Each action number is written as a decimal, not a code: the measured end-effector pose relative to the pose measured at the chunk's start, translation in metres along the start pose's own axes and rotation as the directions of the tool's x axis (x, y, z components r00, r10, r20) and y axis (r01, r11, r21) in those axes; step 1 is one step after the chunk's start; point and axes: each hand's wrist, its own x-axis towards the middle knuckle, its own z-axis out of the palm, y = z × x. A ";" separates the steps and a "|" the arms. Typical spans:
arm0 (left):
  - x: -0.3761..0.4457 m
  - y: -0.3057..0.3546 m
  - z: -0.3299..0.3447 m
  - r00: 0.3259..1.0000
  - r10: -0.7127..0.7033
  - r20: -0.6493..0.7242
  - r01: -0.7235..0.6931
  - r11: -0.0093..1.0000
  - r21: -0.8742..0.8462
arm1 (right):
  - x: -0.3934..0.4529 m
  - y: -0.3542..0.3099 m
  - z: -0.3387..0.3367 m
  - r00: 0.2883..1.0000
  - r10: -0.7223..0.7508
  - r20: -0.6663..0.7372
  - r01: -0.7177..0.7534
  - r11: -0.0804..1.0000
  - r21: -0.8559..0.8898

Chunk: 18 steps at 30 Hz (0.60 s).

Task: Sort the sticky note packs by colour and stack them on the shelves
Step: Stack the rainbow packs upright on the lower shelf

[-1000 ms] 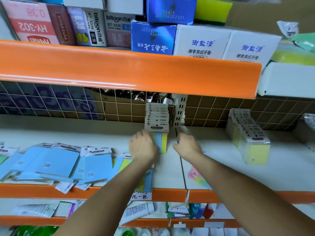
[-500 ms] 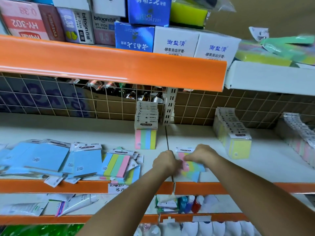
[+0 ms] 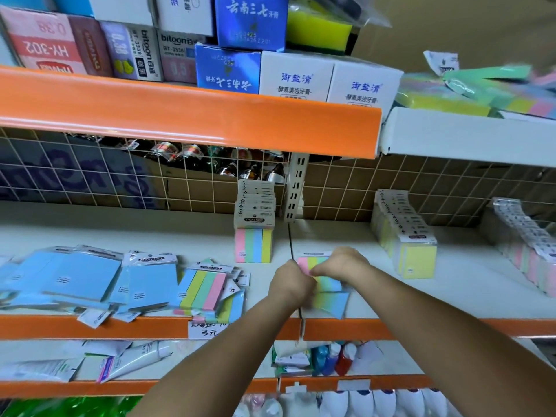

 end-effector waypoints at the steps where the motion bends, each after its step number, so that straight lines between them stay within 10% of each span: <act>1: 0.001 -0.001 -0.005 1.000 -0.002 -0.025 0.001 1.000 -0.030 | 0.000 -0.005 -0.002 1.000 -0.003 -0.006 0.003 1.000 0.024; 18: 0.038 -0.045 -0.088 0.929 0.140 -0.342 -0.098 0.986 0.137 | 0.008 -0.087 0.039 0.954 -0.221 -0.201 0.270 0.927 0.261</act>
